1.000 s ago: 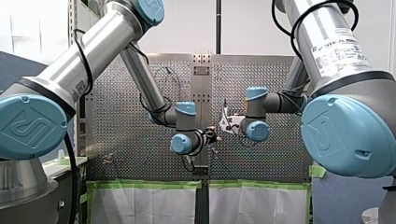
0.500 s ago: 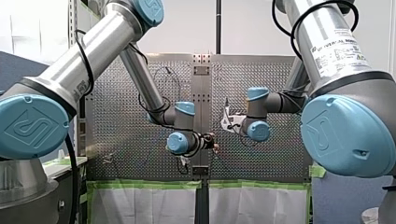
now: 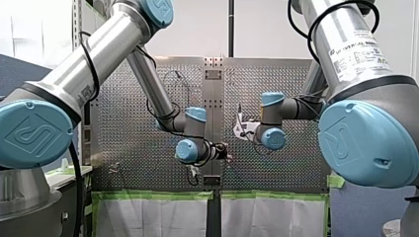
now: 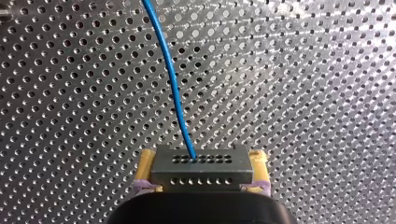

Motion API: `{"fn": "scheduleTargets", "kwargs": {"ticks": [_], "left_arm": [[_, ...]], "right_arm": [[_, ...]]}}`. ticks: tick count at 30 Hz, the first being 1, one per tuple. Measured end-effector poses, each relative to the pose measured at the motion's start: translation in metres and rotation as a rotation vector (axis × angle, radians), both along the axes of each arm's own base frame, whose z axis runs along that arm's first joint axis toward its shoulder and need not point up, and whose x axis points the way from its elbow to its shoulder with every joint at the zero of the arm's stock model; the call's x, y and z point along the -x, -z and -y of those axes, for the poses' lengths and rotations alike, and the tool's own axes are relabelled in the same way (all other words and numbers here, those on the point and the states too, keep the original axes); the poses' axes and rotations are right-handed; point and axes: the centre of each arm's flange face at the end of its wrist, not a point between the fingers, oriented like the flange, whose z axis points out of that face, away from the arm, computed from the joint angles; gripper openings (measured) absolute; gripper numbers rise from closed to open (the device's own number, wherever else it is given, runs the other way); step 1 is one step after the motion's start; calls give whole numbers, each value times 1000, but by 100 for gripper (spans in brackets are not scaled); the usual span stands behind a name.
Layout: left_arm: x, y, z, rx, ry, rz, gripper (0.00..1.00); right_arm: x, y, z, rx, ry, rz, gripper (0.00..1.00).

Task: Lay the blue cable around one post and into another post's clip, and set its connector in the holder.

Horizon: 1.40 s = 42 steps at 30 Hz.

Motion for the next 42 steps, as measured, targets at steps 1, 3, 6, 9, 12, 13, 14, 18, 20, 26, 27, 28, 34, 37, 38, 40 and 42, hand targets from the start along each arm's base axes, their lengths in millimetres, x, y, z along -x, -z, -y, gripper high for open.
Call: {"fn": "scheduleTargets", "kwargs": {"ticks": [1,3,6,9,12,13,14,18,20,26,27,28,34,37,38,40,42], "left_arm": [[-1,0,-1,1,-8,4,100],[-4,-1,-2,1,-25,18,100],[-8,-3,-4,2,-50,39,100],[-11,-5,-5,11,-75,60,100],[-14,-7,-6,20,-97,80,75],[-14,-7,-6,19,-101,86,55],[-15,-8,-6,15,-106,93,55],[-15,-9,-5,-4,-116,112,12],[-15,-9,-6,-20,-123,121,0],[-12,-7,-10,-73,-159,140,0],[-12,-6,-11,-81,-165,142,0],[-12,-5,-12,-90,-171,145,0],[-13,-1,-22,-145,-209,160,0],[-13,4,-23,-170,-209,165,0],[-14,7,-23,-178,-206,169,0],[-15,12,-22,-191,-201,175,0],[-15,20,-21,-205,-194,184,0]], "right_arm": [[0,0,0,0,0,-1,0],[0,1,-1,-1,-1,-2,0],[0,2,-3,-4,-2,-3,0],[1,3,-3,-7,-2,-5,0],[2,3,-3,-10,0,-6,0],[3,4,-3,-11,1,-6,0],[3,4,-3,-12,1,-7,0],[4,4,-2,-14,2,-7,0],[4,4,-2,-15,3,-6,0],[6,4,0,-15,8,-4,0],[7,4,1,-14,10,-4,0],[8,4,2,-15,12,-4,0],[17,11,10,-18,37,-5,0],[23,18,18,-17,53,-3,0],[24,21,22,-15,59,-1,0],[27,26,27,-13,68,2,0],[30,35,32,-16,77,0,0]]}}
